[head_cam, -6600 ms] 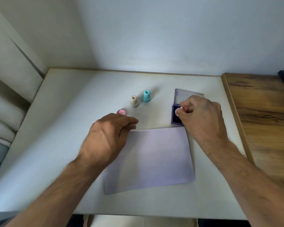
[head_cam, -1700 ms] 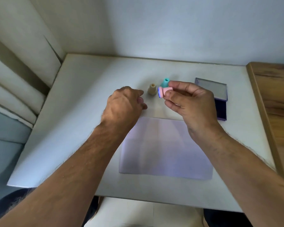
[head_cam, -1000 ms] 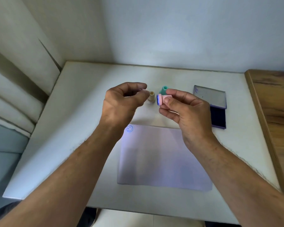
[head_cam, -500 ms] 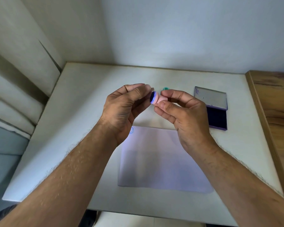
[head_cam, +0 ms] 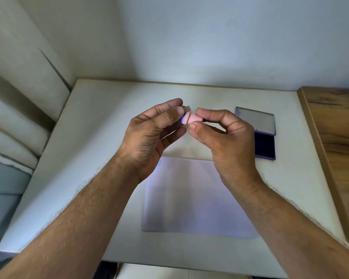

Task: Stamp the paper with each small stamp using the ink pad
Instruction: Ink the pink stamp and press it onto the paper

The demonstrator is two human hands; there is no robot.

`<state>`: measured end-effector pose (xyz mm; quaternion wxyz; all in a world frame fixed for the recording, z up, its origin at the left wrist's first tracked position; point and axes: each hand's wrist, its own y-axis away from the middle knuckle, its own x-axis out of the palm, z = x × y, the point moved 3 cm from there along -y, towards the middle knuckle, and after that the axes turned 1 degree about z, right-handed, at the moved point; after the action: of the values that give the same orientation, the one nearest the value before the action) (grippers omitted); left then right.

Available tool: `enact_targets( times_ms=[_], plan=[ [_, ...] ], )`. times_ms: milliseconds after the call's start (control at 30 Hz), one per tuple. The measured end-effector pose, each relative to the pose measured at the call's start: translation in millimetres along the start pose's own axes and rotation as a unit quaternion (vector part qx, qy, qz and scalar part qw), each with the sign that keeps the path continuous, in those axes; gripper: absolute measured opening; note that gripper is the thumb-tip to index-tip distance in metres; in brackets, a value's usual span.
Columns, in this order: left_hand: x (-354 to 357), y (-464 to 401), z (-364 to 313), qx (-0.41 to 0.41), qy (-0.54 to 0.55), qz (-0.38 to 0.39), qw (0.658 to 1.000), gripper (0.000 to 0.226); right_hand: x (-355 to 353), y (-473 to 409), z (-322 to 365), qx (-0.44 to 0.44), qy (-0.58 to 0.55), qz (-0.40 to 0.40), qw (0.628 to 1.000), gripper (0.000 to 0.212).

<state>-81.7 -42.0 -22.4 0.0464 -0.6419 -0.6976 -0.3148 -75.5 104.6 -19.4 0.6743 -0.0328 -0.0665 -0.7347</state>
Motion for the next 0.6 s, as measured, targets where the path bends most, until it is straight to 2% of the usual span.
enact_targets(
  times_ms=[100,200,267,367,500,600],
  plan=[
    [-1,-1,0,0.010,-0.010,0.007,1.000,0.030,0,1,1,-0.039,0.044,0.009,0.998,0.018],
    [-1,-2,-2,0.021,-0.046,0.015,0.999,0.030,1,3,3,-0.129,0.092,0.021,0.987,0.020],
    [-1,-2,-1,0.018,-0.055,0.016,0.998,0.028,0,4,3,-0.220,0.162,0.024,0.962,0.016],
    [-1,0,1,0.010,-0.060,0.018,0.998,0.020,-1,6,0,-0.329,0.284,0.009,0.901,0.007],
    [-2,-1,2,-0.008,-0.055,0.030,0.998,0.020,0,10,-1,-0.382,0.365,-0.023,0.849,0.007],
    [-3,-1,2,-0.016,-0.036,0.033,0.999,0.022,2,11,0,-0.391,0.388,-0.036,0.834,0.009]
  ],
)
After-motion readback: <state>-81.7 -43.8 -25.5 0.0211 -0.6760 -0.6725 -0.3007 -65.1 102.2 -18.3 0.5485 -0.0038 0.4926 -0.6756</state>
